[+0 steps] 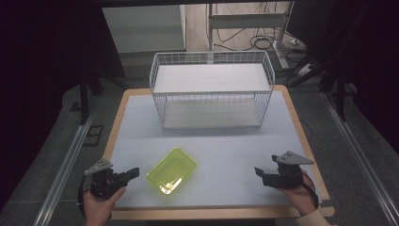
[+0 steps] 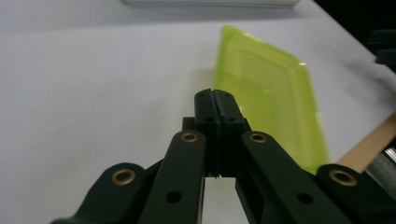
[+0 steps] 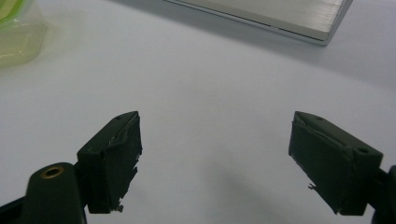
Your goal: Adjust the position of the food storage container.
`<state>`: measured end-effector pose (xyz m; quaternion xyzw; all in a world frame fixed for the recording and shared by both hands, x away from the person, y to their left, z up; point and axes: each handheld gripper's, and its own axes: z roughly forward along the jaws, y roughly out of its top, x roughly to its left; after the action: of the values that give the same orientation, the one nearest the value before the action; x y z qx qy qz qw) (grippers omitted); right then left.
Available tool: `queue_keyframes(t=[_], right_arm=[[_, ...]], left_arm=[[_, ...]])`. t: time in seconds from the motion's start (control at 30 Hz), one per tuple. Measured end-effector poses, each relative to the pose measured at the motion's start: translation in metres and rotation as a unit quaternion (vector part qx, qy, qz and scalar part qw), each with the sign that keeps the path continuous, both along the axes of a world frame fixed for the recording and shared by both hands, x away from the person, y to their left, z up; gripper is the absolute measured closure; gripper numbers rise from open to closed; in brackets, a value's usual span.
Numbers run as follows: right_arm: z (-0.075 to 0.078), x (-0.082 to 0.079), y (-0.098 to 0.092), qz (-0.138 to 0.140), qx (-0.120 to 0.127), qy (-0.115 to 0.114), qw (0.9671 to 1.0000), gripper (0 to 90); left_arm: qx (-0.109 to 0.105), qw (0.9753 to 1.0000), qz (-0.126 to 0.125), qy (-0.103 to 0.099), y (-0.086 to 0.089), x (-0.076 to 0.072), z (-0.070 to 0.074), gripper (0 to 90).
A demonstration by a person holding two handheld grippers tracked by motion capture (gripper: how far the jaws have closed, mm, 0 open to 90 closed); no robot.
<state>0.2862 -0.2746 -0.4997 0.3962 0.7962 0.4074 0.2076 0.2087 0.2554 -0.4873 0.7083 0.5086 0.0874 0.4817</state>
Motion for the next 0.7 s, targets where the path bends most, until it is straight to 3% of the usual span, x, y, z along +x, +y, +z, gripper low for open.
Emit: queue_keyframes(t=[0.17, 0.33, 0.7], right_arm=[[0.0, 0.0, 0.0, -0.002, 0.0, 0.0, 1.0, 17.7], [-0.001, 0.0, 0.001, 0.0, -0.002, 0.0, 1.0, 17.7], [-0.002, 0.0, 0.002, 0.001, -0.004, 0.002, 1.0, 17.7]], left_arm=[[0.002, 0.9987, -0.05, 0.002, -0.027, -0.003, 0.007, 89.9], [0.012, 0.9946, -0.103, 0.008, -0.058, -0.005, 0.009, 89.9], [0.046, 0.9857, -0.158, 0.035, -0.1, -0.011, 0.001, 90.0]])
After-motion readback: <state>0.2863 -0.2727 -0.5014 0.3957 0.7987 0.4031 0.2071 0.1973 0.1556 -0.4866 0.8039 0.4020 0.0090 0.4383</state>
